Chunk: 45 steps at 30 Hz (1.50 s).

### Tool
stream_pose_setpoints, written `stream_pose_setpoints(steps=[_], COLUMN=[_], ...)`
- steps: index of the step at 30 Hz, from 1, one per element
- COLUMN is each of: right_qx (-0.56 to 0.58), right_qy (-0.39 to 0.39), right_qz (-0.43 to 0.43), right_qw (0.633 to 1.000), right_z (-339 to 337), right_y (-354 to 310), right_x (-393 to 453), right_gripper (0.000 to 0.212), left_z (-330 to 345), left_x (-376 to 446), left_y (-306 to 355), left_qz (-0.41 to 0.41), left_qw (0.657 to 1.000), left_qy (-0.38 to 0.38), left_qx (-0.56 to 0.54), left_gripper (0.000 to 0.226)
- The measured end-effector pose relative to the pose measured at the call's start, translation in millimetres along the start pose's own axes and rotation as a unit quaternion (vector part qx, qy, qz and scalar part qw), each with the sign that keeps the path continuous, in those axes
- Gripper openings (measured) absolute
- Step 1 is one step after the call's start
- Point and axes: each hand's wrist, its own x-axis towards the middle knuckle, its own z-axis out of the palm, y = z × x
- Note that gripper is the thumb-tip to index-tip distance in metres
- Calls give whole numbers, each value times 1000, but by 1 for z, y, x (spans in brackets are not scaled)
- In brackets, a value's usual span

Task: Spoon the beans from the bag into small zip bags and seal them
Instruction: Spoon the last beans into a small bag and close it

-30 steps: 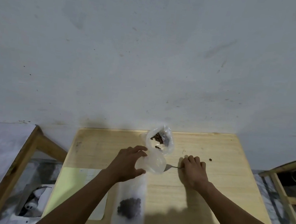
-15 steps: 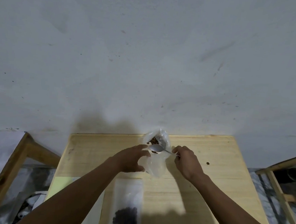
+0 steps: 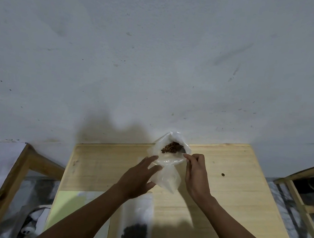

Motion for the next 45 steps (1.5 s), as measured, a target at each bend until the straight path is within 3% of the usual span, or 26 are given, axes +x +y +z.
stream_pose_setpoints(steps=[5,7,11,14,19,25,33,36,40,42,45], right_qx=[105,109,54,87,254,403,472,476,401,363,356], right_qy=[6,17,71,110,113,33,-31,-34,-29,-21,-17], right_qz=[93,116,71,140,287,409,432,400,355,337,319], right_qw=[990,987,994,980,917,818,768,783,844,869,878], right_z=[5,5,9,18,17,13,2,-8,-17,-19,-27], right_y=[-2,0,8,16,15,20,8,1,1,5,7], right_x=[-2,-4,-12,-7,6,11,17,19,21,23,25], right_gripper=[28,28,31,32,31,28,29,25,30,33,33], left_z=[-5,-5,-4,-2,-5,0,-1,-5,-5,-5,-5], left_x=[7,10,17,20,27,31,22,15,9,6,1], left_y=[9,14,19,20,20,8,-2,-5,-11,-12,-9], left_qz=[-12,-20,-24,-17,8,24,16,10,27,1,-50], left_qw=[999,997,996,997,999,999,999,999,996,997,993], left_qy=[-38,-66,-86,-82,-44,-24,27,38,62,76,100], left_qx=[15,17,8,5,-8,-8,-14,14,51,30,-29], left_gripper=[54,55,55,55,52,49,48,49,54,55,56])
